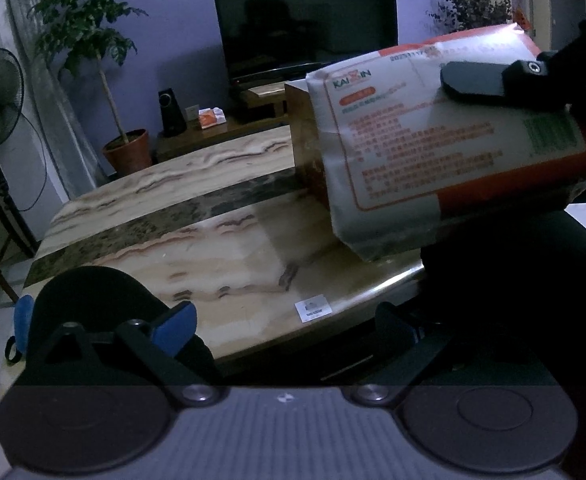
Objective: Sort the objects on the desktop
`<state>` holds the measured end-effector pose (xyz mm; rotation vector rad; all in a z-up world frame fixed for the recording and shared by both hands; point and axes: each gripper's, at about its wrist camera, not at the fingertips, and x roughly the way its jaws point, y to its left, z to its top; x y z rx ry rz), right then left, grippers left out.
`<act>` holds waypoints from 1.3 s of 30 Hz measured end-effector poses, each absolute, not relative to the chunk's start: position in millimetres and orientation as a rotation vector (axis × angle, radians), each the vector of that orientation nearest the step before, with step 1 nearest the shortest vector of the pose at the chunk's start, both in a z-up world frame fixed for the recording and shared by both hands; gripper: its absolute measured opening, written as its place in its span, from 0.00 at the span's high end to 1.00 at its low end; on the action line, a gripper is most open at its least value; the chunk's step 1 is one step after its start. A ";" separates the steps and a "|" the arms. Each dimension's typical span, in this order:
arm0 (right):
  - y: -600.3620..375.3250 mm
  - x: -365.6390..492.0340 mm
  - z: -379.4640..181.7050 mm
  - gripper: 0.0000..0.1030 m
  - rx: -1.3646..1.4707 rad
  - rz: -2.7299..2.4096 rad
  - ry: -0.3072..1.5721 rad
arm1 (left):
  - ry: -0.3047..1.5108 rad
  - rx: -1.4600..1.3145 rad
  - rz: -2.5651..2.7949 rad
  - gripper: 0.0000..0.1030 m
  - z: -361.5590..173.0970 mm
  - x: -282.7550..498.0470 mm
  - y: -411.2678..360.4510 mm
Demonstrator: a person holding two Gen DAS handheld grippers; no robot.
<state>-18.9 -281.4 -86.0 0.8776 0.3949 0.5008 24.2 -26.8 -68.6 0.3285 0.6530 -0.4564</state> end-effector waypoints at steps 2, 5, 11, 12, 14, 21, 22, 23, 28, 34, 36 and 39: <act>-280.8 -19.0 -86.0 0.25 0.875 0.503 0.396 | 0.653 0.330 -0.457 0.07 -69.0 24.3 -27.1; -279.6 -19.2 -85.9 0.25 0.875 0.510 0.398 | 0.654 0.332 -0.459 0.07 -69.2 24.4 -27.0; -277.0 -19.6 -85.1 0.25 0.872 0.517 0.402 | 0.653 0.341 -0.461 0.07 -69.7 25.2 -28.0; -276.8 -19.6 -85.0 0.25 0.871 0.517 0.402 | 0.653 0.341 -0.461 0.07 -69.8 25.3 -28.1; -276.7 -19.7 -84.5 0.25 0.869 0.515 0.400 | 0.652 0.340 -0.460 0.07 -70.2 25.5 -28.4; -278.4 -20.4 -84.6 0.25 0.873 0.500 0.397 | 0.651 0.313 -0.418 0.07 -70.3 28.3 -27.1; -279.0 -20.5 -84.7 0.25 0.875 0.498 0.396 | 0.654 0.305 -0.414 0.07 -69.9 29.2 -26.2; -279.5 -20.6 -84.7 0.25 0.877 0.496 0.396 | 0.656 0.299 -0.412 0.07 -69.4 29.8 -25.4; -279.9 -20.3 -85.0 0.25 0.875 0.494 0.396 | 0.628 0.267 -0.411 0.07 -65.7 27.4 -21.6; -280.2 -20.1 -84.9 0.25 0.874 0.492 0.394 | 0.629 0.271 -0.410 0.07 -64.5 26.9 -21.9; -280.1 -19.7 -84.9 0.25 0.874 0.491 0.394 | 0.627 0.279 -0.411 0.07 -64.5 26.4 -23.0; -280.5 -17.0 -85.0 0.25 0.876 0.488 0.394 | 0.630 0.276 -0.408 0.07 -64.9 27.6 -22.5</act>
